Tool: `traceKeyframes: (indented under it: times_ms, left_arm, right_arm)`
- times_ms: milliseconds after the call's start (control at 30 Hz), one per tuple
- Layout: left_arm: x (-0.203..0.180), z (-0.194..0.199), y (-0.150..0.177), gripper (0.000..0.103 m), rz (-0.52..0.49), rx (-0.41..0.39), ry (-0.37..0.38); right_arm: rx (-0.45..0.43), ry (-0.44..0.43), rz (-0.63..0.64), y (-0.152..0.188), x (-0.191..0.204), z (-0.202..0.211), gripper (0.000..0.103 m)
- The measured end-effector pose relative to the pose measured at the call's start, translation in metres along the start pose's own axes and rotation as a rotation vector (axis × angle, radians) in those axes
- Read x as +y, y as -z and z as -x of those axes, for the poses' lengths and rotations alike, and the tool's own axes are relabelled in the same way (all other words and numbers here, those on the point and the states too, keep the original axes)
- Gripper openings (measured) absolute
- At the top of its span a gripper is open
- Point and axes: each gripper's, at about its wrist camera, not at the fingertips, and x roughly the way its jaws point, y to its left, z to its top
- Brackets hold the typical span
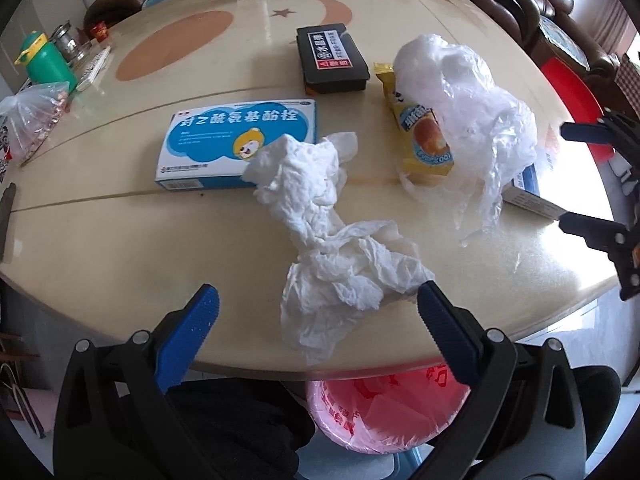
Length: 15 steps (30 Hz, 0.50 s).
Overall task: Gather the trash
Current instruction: 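Reach the left gripper to the crumpled white tissue while the right gripper approaches the white-and-blue tablet box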
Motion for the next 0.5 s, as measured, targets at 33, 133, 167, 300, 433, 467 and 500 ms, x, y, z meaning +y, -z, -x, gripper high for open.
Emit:
traceKeyframes:
  times_ms: [33,133,167,300,433,467,500]
  left_arm:
    - [-0.001,-0.002,-0.001,0.097,-0.003,0.006,0.001]
    - [0.001,-0.007,-0.003,0.097,-0.003,0.033,0.061]
    - [0.001,-0.008,-0.004,0.097,-0.001,0.037,0.081]
    - [0.001,-0.015,-0.006,0.097,-0.005,0.041,0.094]
    - [-0.003,-0.021,-0.006,0.097,-0.02,0.042,0.088]
    - [-0.005,-0.021,-0.006,0.097,-0.028,0.034,0.085]
    - [-0.006,-0.022,-0.006,0.097,-0.038,0.033,0.078]
  right_arm:
    - [0.011,-0.011,0.009,-0.001,-0.001,-0.004,0.097]
    - [0.037,-0.02,0.029,-0.004,-0.004,-0.014,0.097]
    - [0.042,-0.022,0.033,-0.004,-0.004,-0.016,0.097]
    - [0.063,-0.034,0.044,-0.003,-0.008,-0.025,0.097]
    - [0.084,-0.042,0.043,0.001,-0.012,-0.033,0.097]
    - [0.089,-0.04,0.046,0.002,-0.012,-0.035,0.097]
    - [0.095,-0.041,0.048,0.002,-0.012,-0.037,0.097]
